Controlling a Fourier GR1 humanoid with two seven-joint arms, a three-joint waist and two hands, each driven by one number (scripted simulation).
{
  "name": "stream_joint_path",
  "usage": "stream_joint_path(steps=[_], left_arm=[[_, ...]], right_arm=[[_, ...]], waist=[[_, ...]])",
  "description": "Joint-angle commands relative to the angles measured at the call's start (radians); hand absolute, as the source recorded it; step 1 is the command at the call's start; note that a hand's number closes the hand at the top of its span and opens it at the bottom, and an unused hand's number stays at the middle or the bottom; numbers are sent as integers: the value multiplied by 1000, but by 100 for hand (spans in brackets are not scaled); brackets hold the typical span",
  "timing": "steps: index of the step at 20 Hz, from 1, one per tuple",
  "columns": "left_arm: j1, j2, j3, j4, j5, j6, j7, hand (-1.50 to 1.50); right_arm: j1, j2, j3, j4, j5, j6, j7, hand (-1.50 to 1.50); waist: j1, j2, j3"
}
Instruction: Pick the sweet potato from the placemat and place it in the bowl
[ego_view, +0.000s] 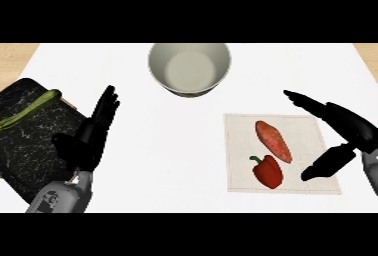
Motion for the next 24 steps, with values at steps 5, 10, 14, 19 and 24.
stream_joint_path(steps=[5, 10, 14, 19, 24], left_arm=[[26, -75, 22, 25, -80, -5, -21, 0], [82, -75, 20, -51, -102, -43, -13, 0], [77, -98, 70, 2, -102, -91, -36, 0], [88, -96, 97, 0, -112, -114, -32, 0], [-10, -178, 108, 59, -179, -78, -14, 0]], right_arm=[[69, 40, -97, 47, 10, 93, -112, -150], [56, 116, -120, 67, 0, 103, -131, -150], [87, 120, -166, -44, -54, 166, -7, -150], [73, 226, -118, 50, 23, 112, -36, -150], [92, 217, -171, 59, 24, 170, -51, -150]], waist=[[-6, 0, 0], [-2, -1, 0], [-5, -1, 0], [-1, -1, 0], [-6, -1, 0]])
